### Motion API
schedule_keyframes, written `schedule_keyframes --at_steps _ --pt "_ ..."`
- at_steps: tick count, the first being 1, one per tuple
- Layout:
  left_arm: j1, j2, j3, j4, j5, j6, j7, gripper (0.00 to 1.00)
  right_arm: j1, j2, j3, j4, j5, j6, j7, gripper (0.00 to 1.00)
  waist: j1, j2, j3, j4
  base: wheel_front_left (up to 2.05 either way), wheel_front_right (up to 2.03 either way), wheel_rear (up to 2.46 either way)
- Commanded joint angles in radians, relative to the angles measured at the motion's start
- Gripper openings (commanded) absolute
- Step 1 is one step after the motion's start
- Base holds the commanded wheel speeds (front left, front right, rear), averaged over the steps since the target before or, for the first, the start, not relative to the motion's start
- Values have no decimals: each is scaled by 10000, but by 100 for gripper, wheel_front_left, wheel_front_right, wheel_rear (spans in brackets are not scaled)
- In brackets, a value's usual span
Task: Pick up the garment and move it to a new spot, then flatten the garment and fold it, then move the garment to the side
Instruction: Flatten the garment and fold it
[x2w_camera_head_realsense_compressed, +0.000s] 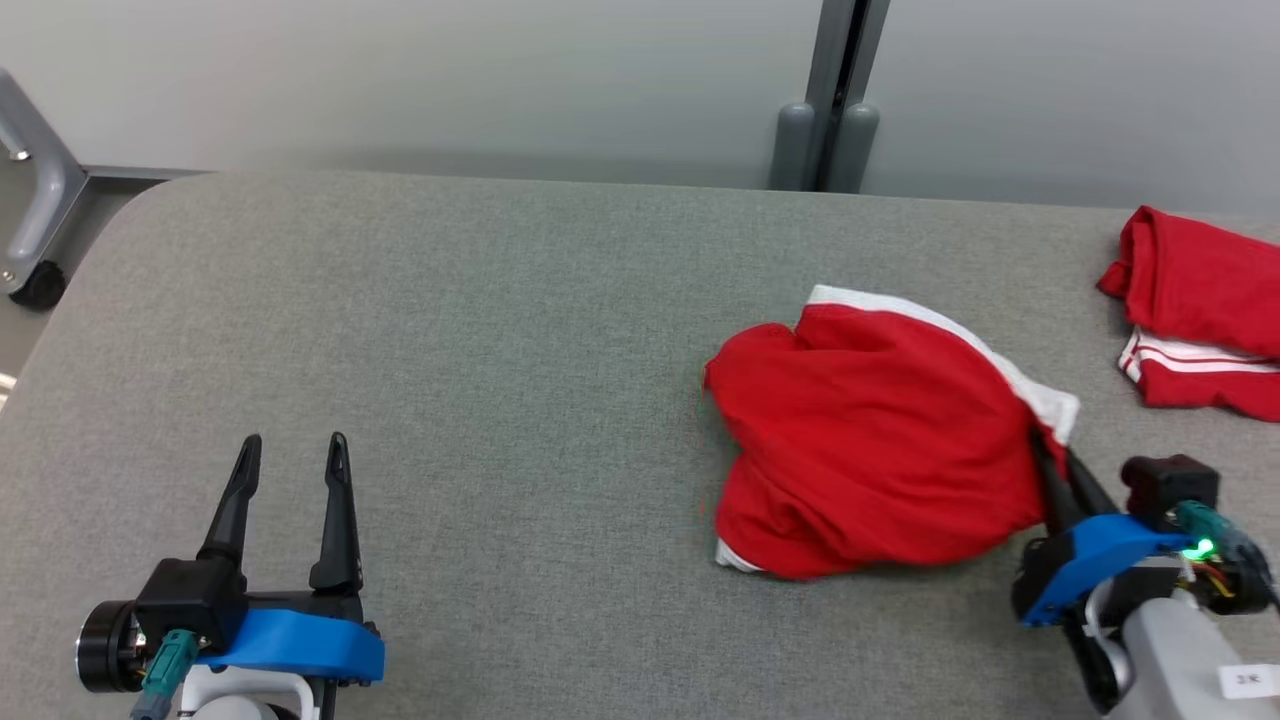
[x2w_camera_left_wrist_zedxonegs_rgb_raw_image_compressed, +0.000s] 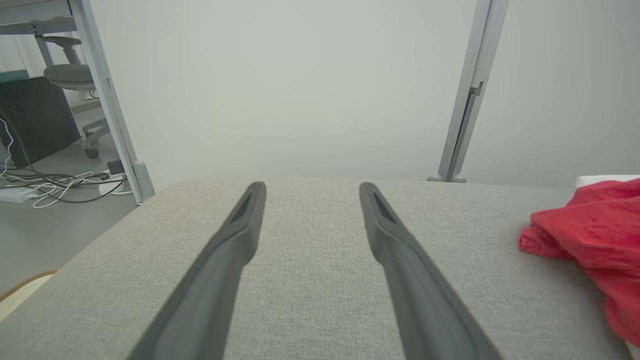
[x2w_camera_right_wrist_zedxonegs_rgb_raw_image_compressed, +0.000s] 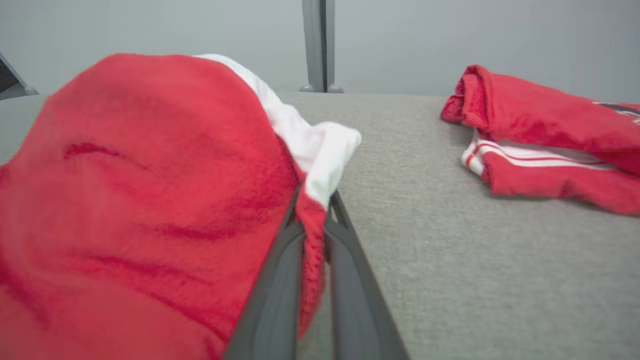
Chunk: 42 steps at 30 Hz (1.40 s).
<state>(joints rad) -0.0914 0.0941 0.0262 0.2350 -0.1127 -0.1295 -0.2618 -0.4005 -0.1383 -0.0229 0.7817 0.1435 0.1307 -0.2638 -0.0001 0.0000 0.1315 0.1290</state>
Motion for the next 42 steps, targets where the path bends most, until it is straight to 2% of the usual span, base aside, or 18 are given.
schedule_keyframes --at_steps 1,10,15,22,30,34,42 --pt "54 33 27 -3 34 -13 -41 100 139 -189 -111 -91 18 1 -6 0 1 0 -152 -159 0 0 0" --pt "263 0 4 -116 38 -15 -41 100 455 -1725 -1334 -1321 -146 1 -7 0 1 0 -402 -494 0 0 0" --pt "314 -25 11 -136 -3 -16 -41 100 467 -1622 -1254 -2180 -32 1 -7 0 1 0 -493 -547 0 0 0" --pt "339 -104 -66 -139 -21 -16 -41 100 491 -460 536 -3222 73 1 -6 0 1 0 -543 -493 0 0 0" --pt "57 -178 -256 -145 -112 -17 -41 100 -404 626 2767 -2992 639 1 -7 0 1 0 -342 97 0 0 0" --pt "-49 -236 -357 -2 -199 -17 -41 100 -948 845 3724 -2593 1045 1 -6 0 1 0 -219 516 0 0 0" --pt "-288 -314 -637 249 -328 -17 -41 100 -1905 859 6487 -2105 3233 1 -6 0 1 0 -8 1220 0 0 0"
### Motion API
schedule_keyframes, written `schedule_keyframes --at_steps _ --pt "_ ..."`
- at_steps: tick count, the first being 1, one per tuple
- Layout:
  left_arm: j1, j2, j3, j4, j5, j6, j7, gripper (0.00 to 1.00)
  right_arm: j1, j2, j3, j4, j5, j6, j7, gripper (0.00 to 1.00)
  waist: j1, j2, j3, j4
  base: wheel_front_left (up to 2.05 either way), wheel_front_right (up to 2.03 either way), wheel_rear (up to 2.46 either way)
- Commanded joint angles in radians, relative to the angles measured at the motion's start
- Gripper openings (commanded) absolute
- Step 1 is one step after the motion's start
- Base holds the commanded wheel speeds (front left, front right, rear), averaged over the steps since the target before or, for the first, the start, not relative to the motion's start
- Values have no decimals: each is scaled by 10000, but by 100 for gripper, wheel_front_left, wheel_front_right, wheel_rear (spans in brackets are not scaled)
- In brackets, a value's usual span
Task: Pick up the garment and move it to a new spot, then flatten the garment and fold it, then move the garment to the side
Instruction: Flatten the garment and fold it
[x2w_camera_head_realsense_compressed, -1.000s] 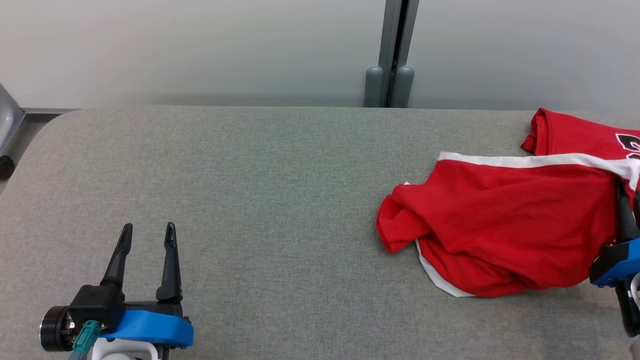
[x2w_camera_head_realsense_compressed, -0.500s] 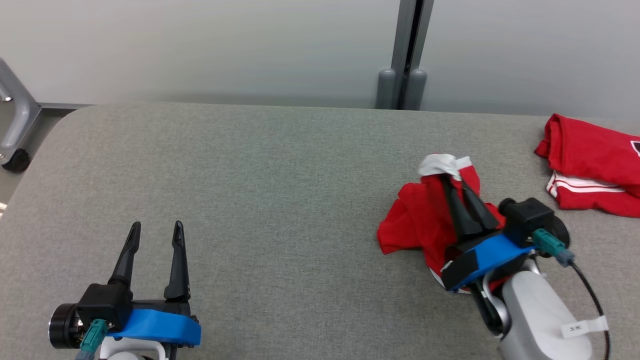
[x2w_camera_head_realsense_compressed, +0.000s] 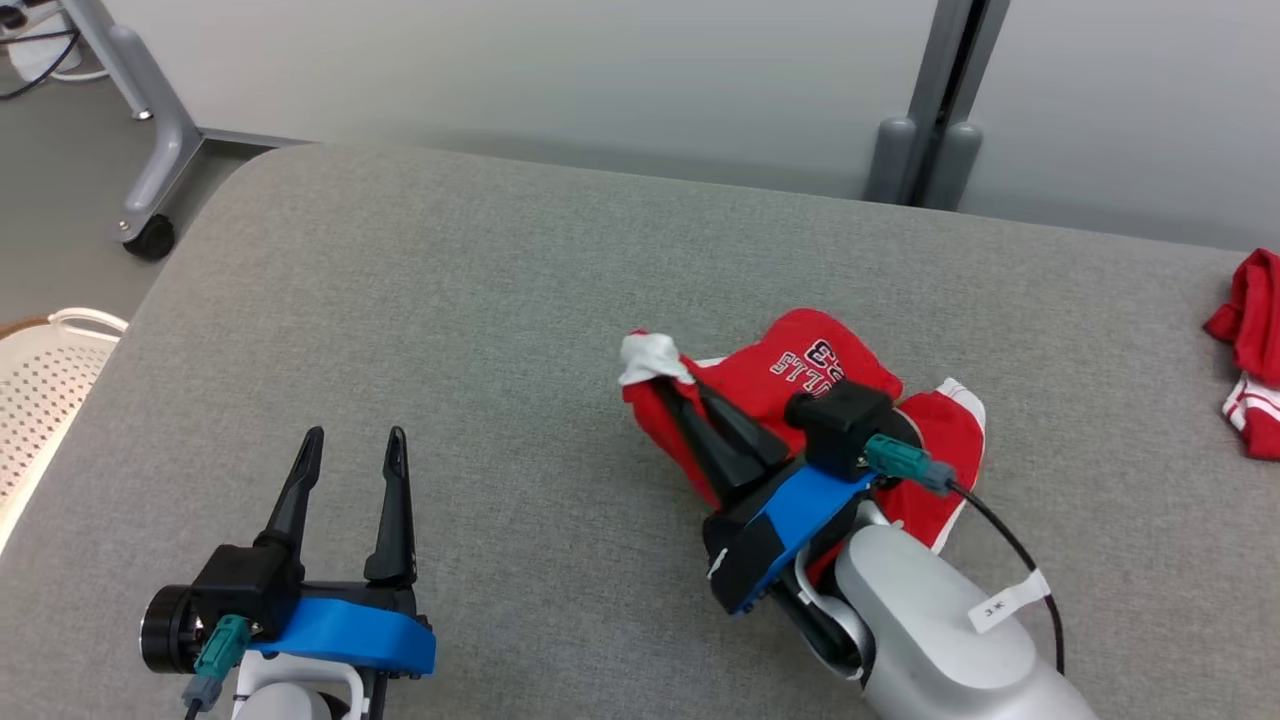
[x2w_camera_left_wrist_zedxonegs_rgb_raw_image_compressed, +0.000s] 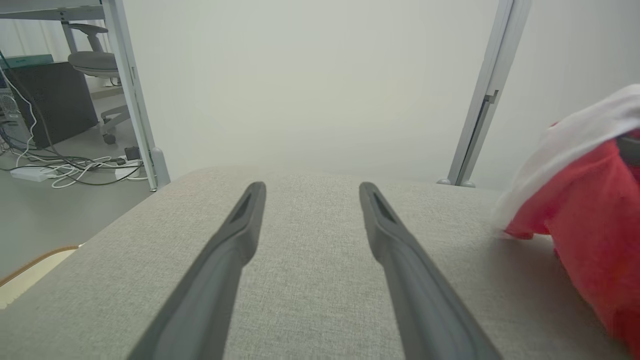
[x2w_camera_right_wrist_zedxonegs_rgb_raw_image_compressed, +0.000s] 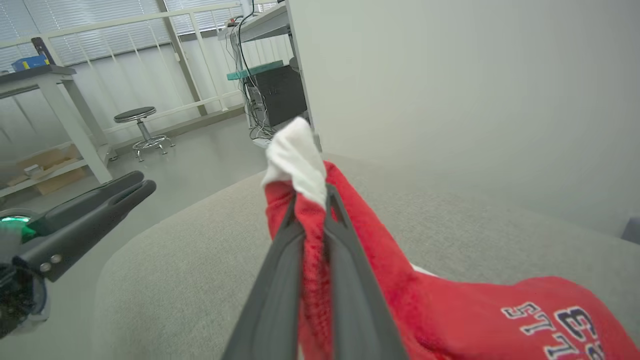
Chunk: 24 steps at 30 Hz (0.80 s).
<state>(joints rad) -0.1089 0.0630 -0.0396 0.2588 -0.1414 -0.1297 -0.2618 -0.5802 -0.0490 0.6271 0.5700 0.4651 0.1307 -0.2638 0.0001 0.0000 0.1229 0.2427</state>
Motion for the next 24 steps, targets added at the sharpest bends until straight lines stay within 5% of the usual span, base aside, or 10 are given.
schedule_keyframes --at_steps 1,2,3,4,15,24 --pt "-146 -4 11 38 -53 -15 -41 100 -192 -30 318 116 219 1 -6 0 -1 0 84 134 0 0 0" --pt "-180 -11 -4 71 -59 -15 -41 100 -264 -32 618 225 419 1 -7 16 -1 0 89 178 0 0 0" --pt "-218 -20 -48 98 -59 -15 -41 100 -352 -37 882 342 503 1 -6 72 -1 0 99 228 0 0 0" --pt "-237 -27 -72 127 -64 -15 -41 100 -414 -35 1091 408 659 1 -7 100 -1 0 95 269 0 0 0" --pt "1 11 270 134 48 -16 -41 100 13 -31 1200 561 644 1 -5 100 -1 0 -140 -291 0 0 0" --pt "372 174 577 -86 192 -16 -41 100 1140 -84 -2068 -244 -1376 1 -5 100 -1 0 -470 -1313 0 0 0"
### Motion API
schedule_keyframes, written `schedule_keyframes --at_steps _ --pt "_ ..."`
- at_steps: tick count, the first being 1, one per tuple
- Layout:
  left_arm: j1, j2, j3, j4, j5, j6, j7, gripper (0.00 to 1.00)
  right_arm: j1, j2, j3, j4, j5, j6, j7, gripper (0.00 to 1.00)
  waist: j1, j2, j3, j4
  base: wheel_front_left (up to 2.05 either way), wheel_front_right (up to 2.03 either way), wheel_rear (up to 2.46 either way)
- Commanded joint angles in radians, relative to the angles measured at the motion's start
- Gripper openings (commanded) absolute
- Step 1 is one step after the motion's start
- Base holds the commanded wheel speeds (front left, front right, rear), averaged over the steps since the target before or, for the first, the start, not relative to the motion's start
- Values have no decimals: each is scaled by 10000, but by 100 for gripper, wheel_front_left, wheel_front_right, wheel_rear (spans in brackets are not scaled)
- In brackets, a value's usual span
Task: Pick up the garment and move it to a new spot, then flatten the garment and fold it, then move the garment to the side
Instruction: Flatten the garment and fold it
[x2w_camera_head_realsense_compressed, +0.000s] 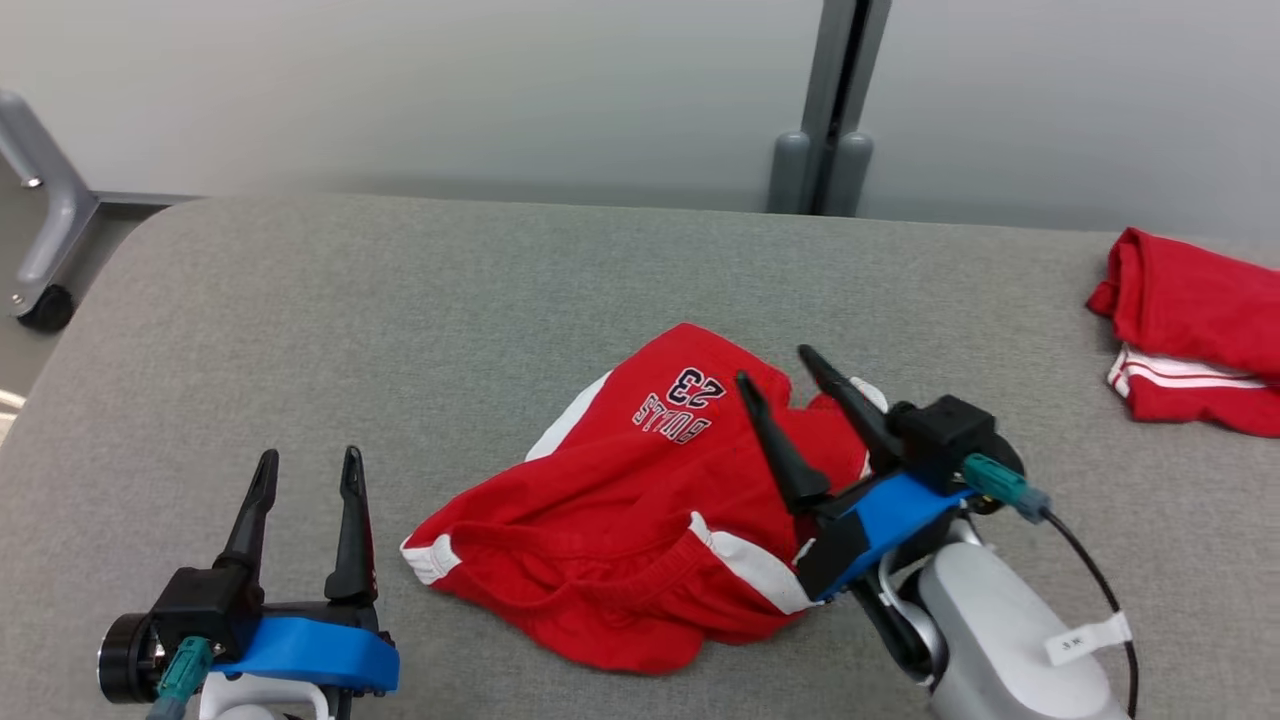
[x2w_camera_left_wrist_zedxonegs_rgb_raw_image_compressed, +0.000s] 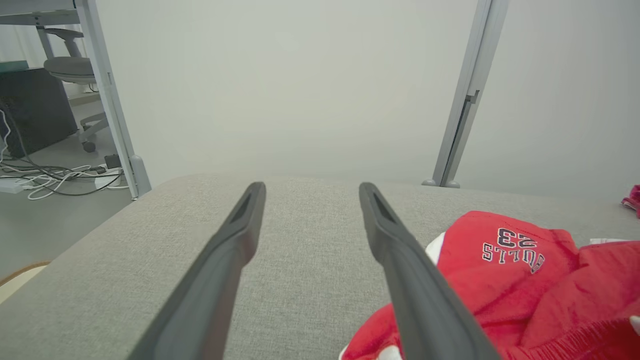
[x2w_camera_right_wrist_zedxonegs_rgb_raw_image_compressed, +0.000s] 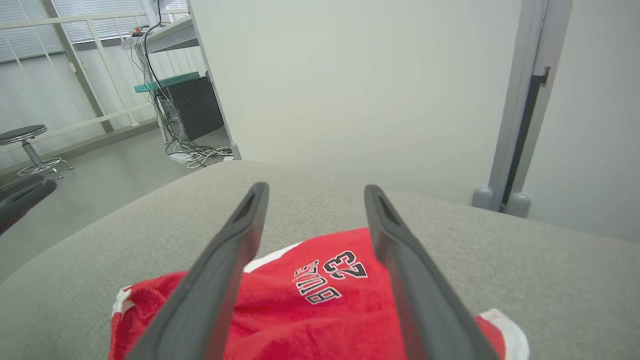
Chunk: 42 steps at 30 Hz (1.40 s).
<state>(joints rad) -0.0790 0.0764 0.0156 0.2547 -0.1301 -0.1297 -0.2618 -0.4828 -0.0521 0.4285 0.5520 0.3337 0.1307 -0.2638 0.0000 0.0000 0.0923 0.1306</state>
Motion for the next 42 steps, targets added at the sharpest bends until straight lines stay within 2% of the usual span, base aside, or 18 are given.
schedule_keyframes --at_steps 1,8,14,22,34,39,42 --pt "126 48 34 -61 99 -15 -41 100 356 -114 -492 -257 -301 1 -7 100 0 0 -194 -284 0 0 0" --pt "296 87 29 -104 146 -15 -41 100 1906 -478 -2538 -1642 -1134 1 -5 100 0 0 -388 -734 0 0 0" --pt "403 132 38 -104 149 -15 -41 100 3212 -306 -3622 -2561 -1429 1 -5 100 0 0 -519 -901 0 0 0" --pt "502 170 -12 -16 135 -16 -41 100 4287 -55 -3873 -2615 -1660 1 -5 100 0 0 -611 -936 0 0 0" --pt "533 211 -88 65 99 -16 -41 100 4042 9 -3800 -2387 -1710 1 -5 100 0 0 -674 -969 0 0 0" --pt "368 192 -573 61 2 -16 -41 100 4081 13 -3791 -2350 -1690 1 -5 100 0 0 -663 -1067 0 0 0" --pt "220 134 -1274 46 -377 -16 -41 100 4047 14 -3750 -2330 -1637 1 -5 100 0 0 -630 -1171 0 0 0"
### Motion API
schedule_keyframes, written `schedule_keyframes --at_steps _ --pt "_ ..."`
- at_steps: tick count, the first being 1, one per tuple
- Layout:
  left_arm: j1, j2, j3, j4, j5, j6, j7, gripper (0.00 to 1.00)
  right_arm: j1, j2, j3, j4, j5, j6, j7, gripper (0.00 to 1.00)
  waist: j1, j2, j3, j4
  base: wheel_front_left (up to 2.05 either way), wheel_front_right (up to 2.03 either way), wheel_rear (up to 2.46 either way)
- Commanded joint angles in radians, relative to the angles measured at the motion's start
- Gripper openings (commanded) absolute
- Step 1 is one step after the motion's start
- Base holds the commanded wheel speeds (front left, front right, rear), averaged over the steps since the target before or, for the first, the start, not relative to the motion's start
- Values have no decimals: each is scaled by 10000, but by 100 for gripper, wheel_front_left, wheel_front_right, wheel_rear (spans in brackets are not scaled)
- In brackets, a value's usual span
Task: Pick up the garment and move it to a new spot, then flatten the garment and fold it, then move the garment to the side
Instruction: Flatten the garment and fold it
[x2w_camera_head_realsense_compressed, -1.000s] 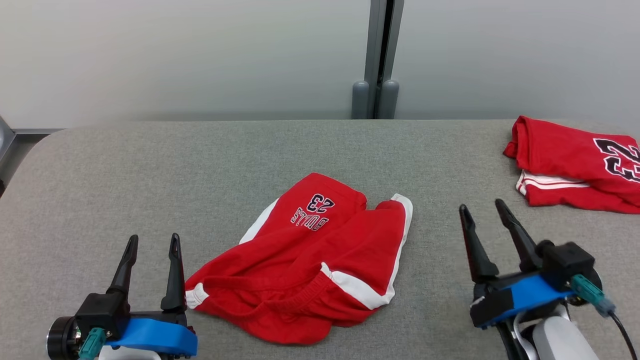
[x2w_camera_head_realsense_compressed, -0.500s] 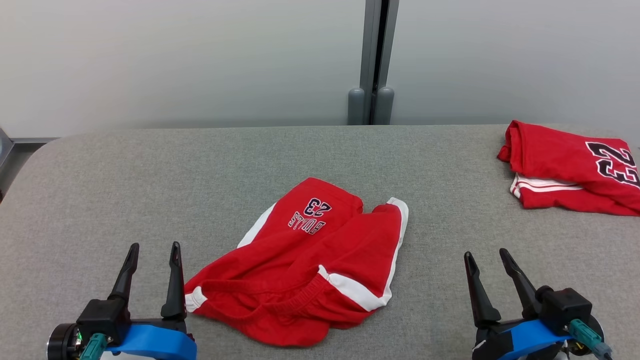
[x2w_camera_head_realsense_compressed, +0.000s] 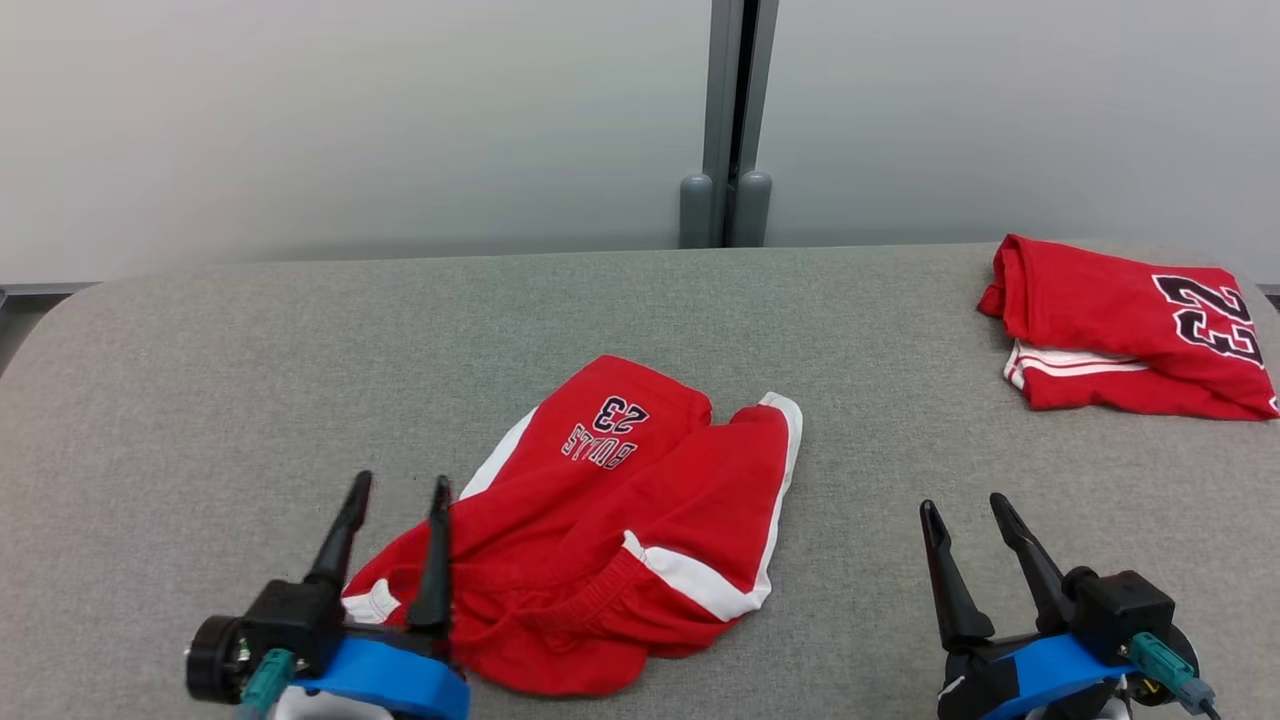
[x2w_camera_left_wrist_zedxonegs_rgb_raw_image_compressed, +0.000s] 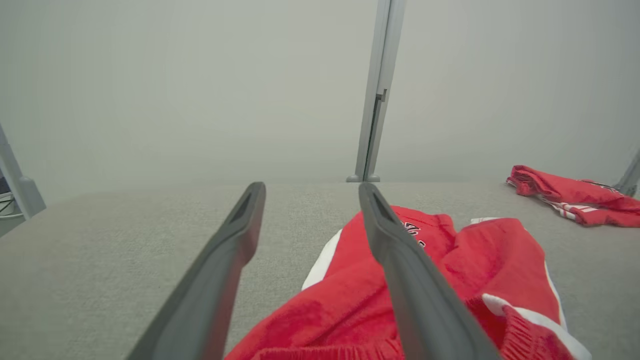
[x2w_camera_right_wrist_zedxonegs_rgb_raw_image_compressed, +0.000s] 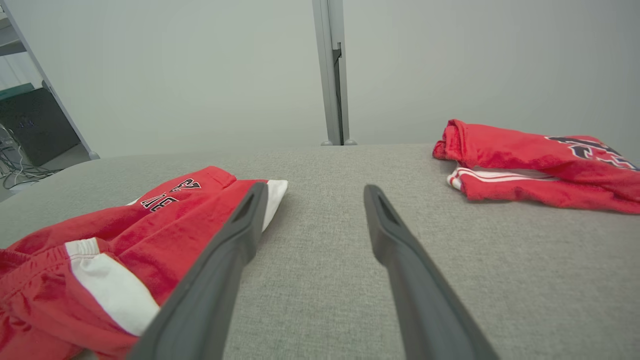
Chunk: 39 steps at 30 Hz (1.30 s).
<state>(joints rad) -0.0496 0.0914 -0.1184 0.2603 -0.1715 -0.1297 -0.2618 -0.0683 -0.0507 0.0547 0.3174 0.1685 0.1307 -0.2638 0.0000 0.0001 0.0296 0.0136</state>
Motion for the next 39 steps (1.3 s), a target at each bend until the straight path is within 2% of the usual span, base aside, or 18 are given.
schedule_keyframes --at_steps 1,2,5,12,26,38,39 --pt "-169 29 -223 14 -52 -16 -41 100 -121 -2 -13 26 25 1 -5 100 0 -1 9 -35 0 0 0" --pt "-362 88 -846 124 -337 -16 -41 100 -178 -2 7 47 38 1 -5 100 0 -1 38 -118 0 0 0" --pt "-725 266 -1733 316 -659 -14 -7 100 -229 -3 43 81 34 1 -5 100 0 -1 94 -249 0 0 0" --pt "-1393 595 -3215 747 -1426 -14 517 100 -295 -5 90 42 153 1 -5 100 0 -1 321 -575 0 0 0" --pt "-1316 795 -4593 2323 -2389 -15 1040 100 -427 -4 138 75 318 1 -5 100 0 -1 636 -1157 0 0 0" --pt "-1573 608 -5345 2868 -3059 -15 1321 100 -521 -5 191 43 395 1 -5 100 0 -1 760 -1376 0 0 0" --pt "-1665 545 -5342 2885 -3184 -15 1240 81 -536 -5 216 45 414 1 -5 100 0 -1 769 -1401 0 0 0"
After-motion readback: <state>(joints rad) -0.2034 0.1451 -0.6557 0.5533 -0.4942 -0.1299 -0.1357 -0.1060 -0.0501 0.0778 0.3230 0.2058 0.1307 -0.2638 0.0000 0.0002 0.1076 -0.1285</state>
